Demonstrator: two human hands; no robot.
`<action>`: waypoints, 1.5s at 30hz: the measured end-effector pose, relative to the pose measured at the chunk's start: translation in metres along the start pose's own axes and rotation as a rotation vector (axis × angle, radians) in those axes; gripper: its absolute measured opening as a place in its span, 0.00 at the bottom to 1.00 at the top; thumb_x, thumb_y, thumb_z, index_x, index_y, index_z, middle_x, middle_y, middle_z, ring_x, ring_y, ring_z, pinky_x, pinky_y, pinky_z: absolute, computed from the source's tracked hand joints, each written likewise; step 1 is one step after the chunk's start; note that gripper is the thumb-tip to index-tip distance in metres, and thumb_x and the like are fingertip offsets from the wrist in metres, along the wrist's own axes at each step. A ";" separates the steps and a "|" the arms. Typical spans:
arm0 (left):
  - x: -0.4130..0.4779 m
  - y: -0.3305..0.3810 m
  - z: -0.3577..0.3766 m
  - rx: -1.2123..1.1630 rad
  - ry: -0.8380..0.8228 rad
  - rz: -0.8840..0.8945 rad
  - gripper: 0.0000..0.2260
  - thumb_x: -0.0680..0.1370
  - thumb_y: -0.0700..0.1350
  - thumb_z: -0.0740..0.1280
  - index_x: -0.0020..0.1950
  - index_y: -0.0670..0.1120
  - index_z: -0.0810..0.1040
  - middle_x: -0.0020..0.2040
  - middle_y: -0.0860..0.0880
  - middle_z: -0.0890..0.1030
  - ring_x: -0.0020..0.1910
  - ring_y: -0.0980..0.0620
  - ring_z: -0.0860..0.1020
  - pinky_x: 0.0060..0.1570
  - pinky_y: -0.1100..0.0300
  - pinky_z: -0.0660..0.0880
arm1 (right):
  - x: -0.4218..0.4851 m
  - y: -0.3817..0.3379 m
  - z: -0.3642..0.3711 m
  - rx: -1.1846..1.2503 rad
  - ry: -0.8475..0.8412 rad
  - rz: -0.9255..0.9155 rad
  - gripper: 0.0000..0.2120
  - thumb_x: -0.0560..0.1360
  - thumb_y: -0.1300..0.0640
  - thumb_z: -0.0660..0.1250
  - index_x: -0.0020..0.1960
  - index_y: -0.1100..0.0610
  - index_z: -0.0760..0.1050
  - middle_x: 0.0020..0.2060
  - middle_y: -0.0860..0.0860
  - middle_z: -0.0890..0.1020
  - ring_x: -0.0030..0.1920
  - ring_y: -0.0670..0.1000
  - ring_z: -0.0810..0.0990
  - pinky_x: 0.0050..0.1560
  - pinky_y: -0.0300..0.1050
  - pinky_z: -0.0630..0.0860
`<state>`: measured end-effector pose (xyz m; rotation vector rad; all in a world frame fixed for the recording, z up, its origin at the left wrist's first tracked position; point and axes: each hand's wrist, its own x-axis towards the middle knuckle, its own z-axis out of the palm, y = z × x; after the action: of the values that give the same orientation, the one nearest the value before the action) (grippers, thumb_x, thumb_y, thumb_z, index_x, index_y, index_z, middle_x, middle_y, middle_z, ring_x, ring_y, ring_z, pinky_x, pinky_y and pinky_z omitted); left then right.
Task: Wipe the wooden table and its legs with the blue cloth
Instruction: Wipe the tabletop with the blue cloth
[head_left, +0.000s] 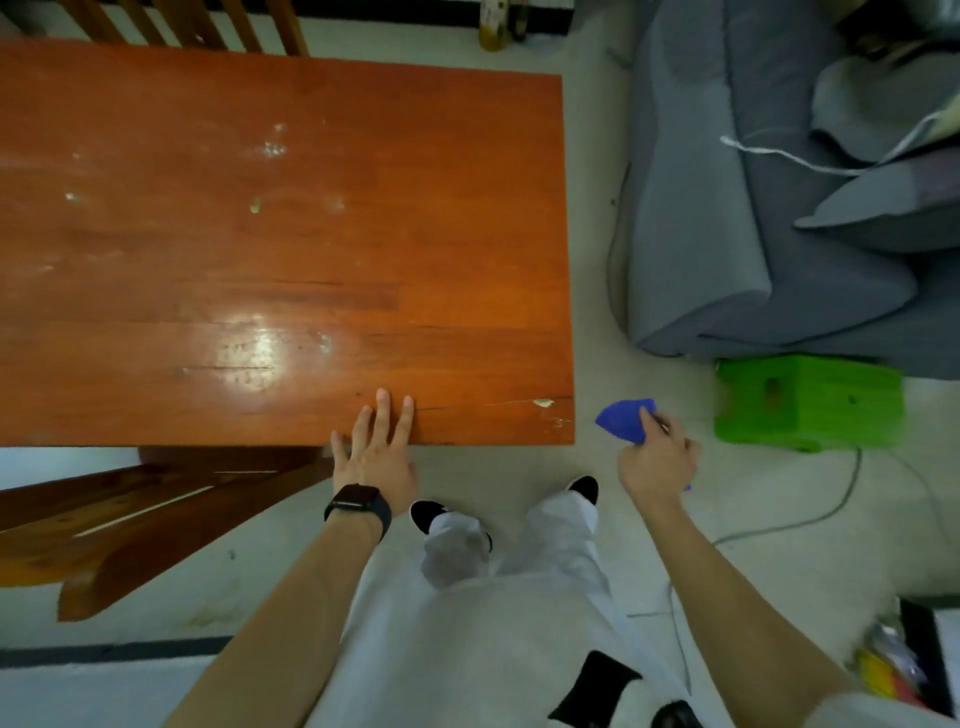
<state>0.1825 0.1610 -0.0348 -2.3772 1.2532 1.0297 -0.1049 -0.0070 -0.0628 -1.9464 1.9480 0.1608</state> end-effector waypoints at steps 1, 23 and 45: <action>-0.001 -0.001 0.001 -0.006 0.009 0.009 0.35 0.83 0.53 0.55 0.79 0.56 0.31 0.79 0.50 0.32 0.80 0.44 0.40 0.76 0.36 0.46 | -0.007 -0.006 0.002 0.021 0.027 -0.004 0.27 0.72 0.65 0.62 0.71 0.54 0.73 0.69 0.55 0.72 0.61 0.65 0.70 0.63 0.54 0.66; 0.002 -0.012 0.010 -0.063 0.007 0.055 0.28 0.84 0.58 0.44 0.78 0.59 0.31 0.79 0.53 0.30 0.79 0.46 0.34 0.75 0.35 0.41 | -0.027 -0.031 -0.016 -0.057 0.005 -0.492 0.33 0.69 0.67 0.62 0.73 0.51 0.69 0.69 0.56 0.71 0.60 0.64 0.72 0.64 0.58 0.70; 0.014 0.017 -0.002 -0.413 0.161 -0.351 0.33 0.81 0.65 0.49 0.76 0.60 0.28 0.76 0.54 0.29 0.79 0.48 0.35 0.75 0.37 0.37 | 0.210 -0.221 -0.061 0.070 -0.119 -0.737 0.30 0.75 0.68 0.61 0.76 0.56 0.65 0.69 0.59 0.72 0.68 0.62 0.70 0.71 0.54 0.63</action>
<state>0.1753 0.1413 -0.0420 -2.9033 0.6685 1.0800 0.1078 -0.2322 -0.0376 -2.3931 1.0465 0.0030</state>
